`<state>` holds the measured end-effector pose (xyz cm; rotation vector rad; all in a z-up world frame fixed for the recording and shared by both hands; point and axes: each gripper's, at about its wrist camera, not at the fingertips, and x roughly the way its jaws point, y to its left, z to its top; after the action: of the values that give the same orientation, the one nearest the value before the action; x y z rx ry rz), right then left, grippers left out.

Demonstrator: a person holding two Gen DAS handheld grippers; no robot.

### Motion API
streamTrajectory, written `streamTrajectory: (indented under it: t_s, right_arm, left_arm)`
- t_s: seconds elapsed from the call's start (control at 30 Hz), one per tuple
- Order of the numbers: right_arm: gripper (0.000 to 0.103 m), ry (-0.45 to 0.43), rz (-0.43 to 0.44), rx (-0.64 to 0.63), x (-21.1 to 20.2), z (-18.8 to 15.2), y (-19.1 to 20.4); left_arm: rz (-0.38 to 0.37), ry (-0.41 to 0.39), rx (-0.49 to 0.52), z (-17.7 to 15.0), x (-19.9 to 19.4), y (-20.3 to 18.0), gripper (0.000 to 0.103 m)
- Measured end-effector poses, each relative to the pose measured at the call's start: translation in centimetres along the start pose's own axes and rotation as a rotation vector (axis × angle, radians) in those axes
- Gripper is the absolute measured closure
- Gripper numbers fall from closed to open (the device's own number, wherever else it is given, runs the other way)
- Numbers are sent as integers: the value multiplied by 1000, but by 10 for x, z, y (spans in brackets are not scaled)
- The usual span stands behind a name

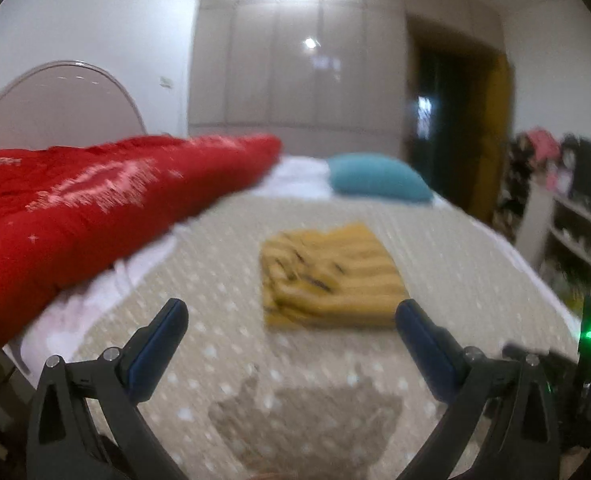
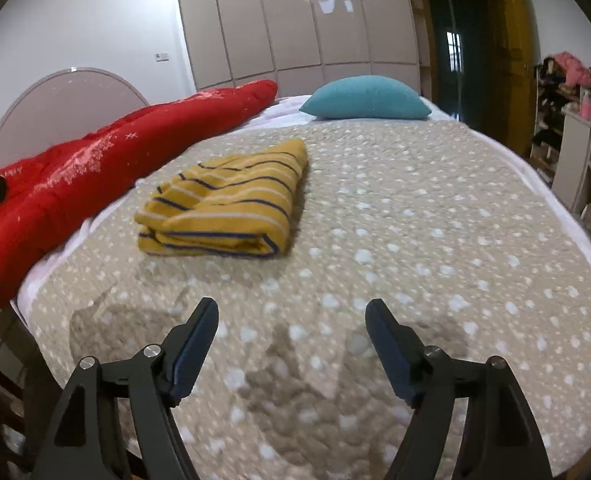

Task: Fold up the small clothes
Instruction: 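Open the right tool and pull both tools back from the folded sweater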

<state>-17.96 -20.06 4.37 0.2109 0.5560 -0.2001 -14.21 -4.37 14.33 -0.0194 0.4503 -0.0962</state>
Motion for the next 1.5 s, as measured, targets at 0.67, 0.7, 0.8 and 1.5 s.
streamTrajectory:
  t_s: [0.67,0.7,0.8,1.5]
  right_arm:
    - [17,63,-32,-47,8,-31,6]
    - [17,62,-33,-54,8,-31,8]
    - [16,59,-43,-60,10,-33,10]
    - [14,101,-55,-47,22,-40,13]
  left_arm:
    - [32,189,-43,-32,26,-1,0]
    - [42,203,-45,-34,29,1,0]
    - [56,243,-52,-42,36,5,0]
    - [89,363,-35,-59,55,0,0]
